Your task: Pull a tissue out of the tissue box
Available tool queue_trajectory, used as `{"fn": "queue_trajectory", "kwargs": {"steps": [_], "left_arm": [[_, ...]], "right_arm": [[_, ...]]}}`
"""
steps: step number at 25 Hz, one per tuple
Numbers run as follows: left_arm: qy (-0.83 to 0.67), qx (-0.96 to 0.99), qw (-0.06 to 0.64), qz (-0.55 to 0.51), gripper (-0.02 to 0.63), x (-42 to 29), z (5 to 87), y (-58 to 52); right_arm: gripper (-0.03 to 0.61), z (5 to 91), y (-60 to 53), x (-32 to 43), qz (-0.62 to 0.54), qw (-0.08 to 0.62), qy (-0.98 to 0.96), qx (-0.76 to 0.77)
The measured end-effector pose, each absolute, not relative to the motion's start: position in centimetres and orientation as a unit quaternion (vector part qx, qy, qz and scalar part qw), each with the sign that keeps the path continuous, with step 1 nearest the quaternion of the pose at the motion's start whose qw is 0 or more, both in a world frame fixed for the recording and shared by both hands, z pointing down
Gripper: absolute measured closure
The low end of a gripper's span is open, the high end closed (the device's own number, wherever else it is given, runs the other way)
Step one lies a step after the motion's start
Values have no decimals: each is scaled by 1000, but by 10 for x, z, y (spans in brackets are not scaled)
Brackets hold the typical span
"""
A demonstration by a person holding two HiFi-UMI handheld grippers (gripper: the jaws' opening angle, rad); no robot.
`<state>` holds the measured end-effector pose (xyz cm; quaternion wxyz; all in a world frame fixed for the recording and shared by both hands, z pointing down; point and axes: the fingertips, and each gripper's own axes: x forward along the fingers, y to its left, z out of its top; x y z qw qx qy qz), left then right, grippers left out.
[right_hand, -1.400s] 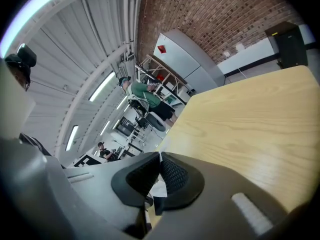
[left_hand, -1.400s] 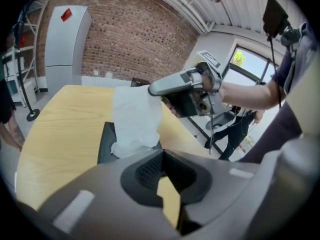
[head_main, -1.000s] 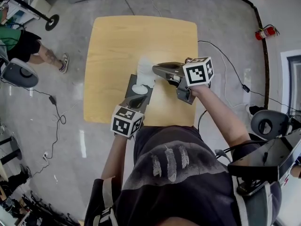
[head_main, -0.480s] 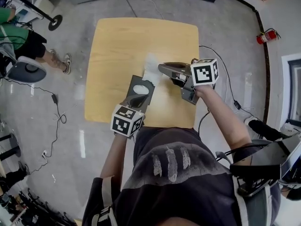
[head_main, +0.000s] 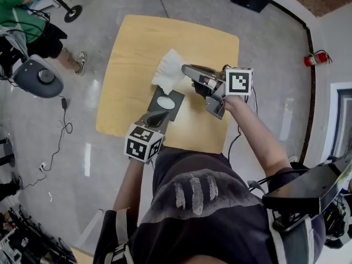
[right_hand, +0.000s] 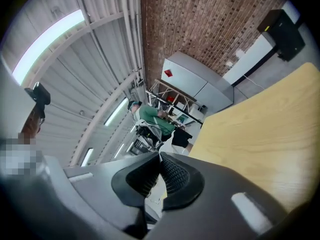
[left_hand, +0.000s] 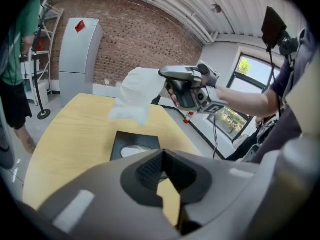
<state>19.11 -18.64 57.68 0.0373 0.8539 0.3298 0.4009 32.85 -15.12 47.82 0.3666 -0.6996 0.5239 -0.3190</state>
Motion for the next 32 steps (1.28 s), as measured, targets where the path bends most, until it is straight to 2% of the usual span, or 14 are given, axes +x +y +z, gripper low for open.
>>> {"fn": "queue_trajectory", "kwargs": {"steps": [4, 11, 20, 24, 26, 28, 32], "left_arm": [[312, 857, 44, 407, 612, 172, 576, -191], [262, 868, 45, 420, 612, 163, 569, -205], [199, 881, 63, 426, 612, 133, 564, -179], [187, 883, 29, 429, 612, 133, 560, -148], [180, 886, 14, 426, 612, 131, 554, -144], [170, 891, 17, 421, 612, 126, 549, -142], [132, 902, 20, 411, 612, 112, 540, -132]], "right_arm": [[578, 519, -134, 345, -325, 389, 471, -722], [578, 625, -99, 376, -402, 290, 402, -770], [578, 660, -77, 390, -440, 220, 414, -766], [575, 670, -54, 396, -453, 164, 424, -767], [539, 673, -53, 396, -456, 142, 432, -765], [438, 675, -56, 392, -461, 134, 442, -758], [362, 679, -51, 389, -457, 98, 450, -761]]}}
